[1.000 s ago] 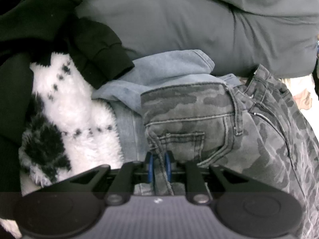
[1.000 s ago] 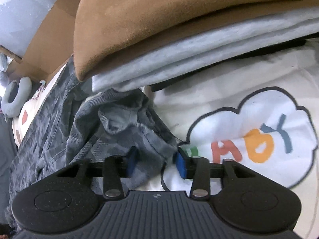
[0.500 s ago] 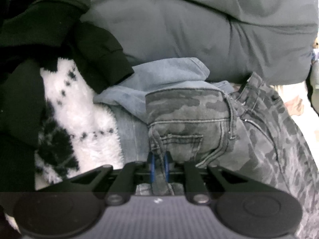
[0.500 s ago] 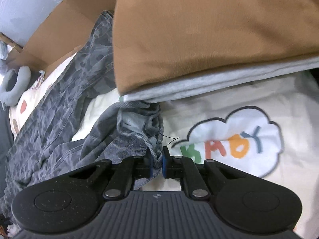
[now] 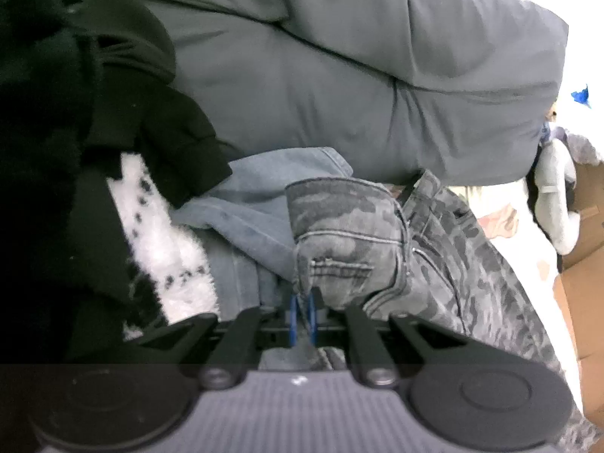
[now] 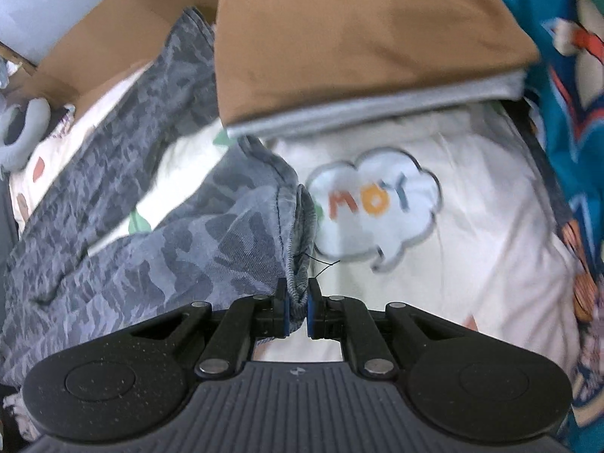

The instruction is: Fold clothes

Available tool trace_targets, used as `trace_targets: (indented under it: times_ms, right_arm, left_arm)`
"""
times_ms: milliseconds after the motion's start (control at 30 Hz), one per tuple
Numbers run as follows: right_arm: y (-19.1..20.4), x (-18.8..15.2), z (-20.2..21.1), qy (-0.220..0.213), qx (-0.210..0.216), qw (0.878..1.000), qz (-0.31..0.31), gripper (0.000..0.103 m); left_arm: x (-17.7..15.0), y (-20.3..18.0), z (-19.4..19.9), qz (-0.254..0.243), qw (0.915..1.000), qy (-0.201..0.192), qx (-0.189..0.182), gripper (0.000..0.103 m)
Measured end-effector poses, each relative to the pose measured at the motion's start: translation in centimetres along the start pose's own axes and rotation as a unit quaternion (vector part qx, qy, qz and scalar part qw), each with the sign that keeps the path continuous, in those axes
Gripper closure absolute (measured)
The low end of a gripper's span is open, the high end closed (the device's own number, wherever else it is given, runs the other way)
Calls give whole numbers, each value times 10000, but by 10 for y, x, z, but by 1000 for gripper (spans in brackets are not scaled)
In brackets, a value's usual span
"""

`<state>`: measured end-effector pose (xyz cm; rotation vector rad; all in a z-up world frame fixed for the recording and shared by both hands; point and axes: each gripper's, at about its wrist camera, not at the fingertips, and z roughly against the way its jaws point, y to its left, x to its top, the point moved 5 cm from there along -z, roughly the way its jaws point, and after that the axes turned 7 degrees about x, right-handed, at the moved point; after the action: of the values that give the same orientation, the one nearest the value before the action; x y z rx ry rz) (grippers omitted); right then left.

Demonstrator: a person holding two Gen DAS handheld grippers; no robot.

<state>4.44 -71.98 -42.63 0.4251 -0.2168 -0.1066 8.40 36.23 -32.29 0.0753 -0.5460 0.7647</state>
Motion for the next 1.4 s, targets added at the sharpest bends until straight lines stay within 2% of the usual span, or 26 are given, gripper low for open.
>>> trace_targets:
  times_ms: [167,300,367,500,733,900,967,1033,1100,1200,1400]
  right_arm:
    - [-11,-32,11,315,-218,9992,-68,97]
    - [-15,-50,23,400,-355,9984,-156,97]
    - [-14,-56,33,512,-388,9979,-8,97]
    - [-6,-56,59,359,-380,9986,7,97]
    - [33,-16,112,-271,-152,9993,191,97]
    - [73,26,159,-913,266,9951,286,97]
    - [82,38,170,-1110,303,9928,340,97]
    - [86,43,164,-933,123,9944,473,97]
    - [87,49,159,-806,145,9957,422,97]
    - [93,56,162,-974,332,9937,455,97]
    - [101,67,168,-1025,540,9925,389,97]
  left_arm:
    - [-3,7,-1,100,9999,10,-78,97]
    - [-3,11,2,123,9997,48,-187,97]
    - [-1,12,6,171,9995,80,-270,97]
    - [8,10,18,184,9987,99,-455,97]
    - [27,-8,38,261,9962,192,-805,97]
    - [43,-23,53,405,9928,239,-1102,97]
    - [49,-29,58,427,9921,213,-1162,97]
    - [53,-34,58,472,9918,203,-1166,97]
    - [55,-38,57,552,9910,273,-1188,97]
    - [58,-42,57,610,9908,319,-1166,97]
    - [67,-50,59,619,9915,341,-1093,97]
